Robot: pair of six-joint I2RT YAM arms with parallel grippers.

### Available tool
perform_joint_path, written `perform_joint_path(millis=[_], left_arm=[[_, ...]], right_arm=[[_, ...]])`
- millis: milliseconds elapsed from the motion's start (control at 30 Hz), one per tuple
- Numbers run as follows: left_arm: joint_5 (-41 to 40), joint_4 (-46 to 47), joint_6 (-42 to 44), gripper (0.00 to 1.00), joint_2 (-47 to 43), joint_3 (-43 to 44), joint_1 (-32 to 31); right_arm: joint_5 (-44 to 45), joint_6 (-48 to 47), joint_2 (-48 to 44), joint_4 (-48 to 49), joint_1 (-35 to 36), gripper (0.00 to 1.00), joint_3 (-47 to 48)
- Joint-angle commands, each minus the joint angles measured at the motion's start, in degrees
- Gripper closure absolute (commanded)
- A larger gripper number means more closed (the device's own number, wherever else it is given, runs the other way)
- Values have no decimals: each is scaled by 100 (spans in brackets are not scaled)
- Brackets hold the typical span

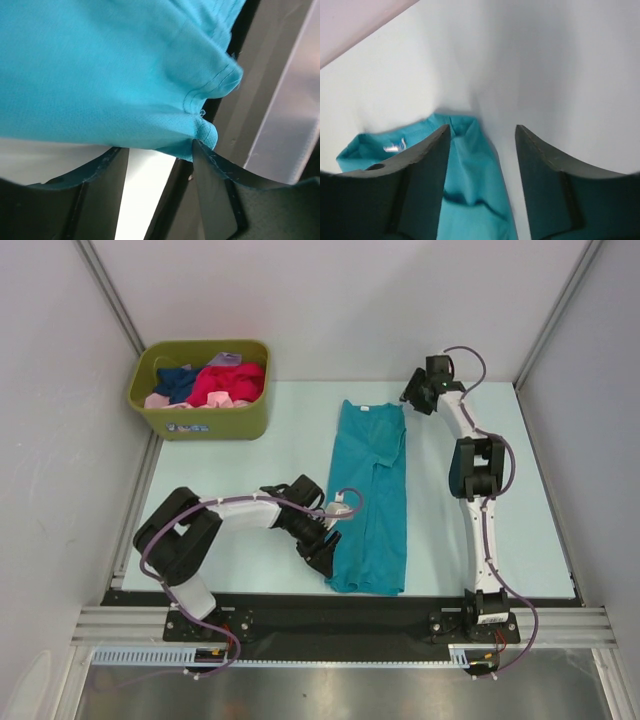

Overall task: Fold and stack the t-shirts
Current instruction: Fold the tshirt

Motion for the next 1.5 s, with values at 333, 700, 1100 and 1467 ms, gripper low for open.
perform_joint_path(millis=[333,700,1100,1467], left_arm=[[-1461,-1660,1950,36,-1221,447,40],[-1894,-1545,2416,31,-1239,535,-240],[-1692,-1054,5109,28,-2513,-308,-1286],[-1955,246,6987,27,-2637,-1346,-2086]], right_arm=[[-476,-212,-2923,467,309,100,-3942],[-504,-123,-1991,213,143,100,-3450],[-443,-606,-3709,-472,309,84,-4080],[393,1088,-8578,-1940,2223,57,-9386]])
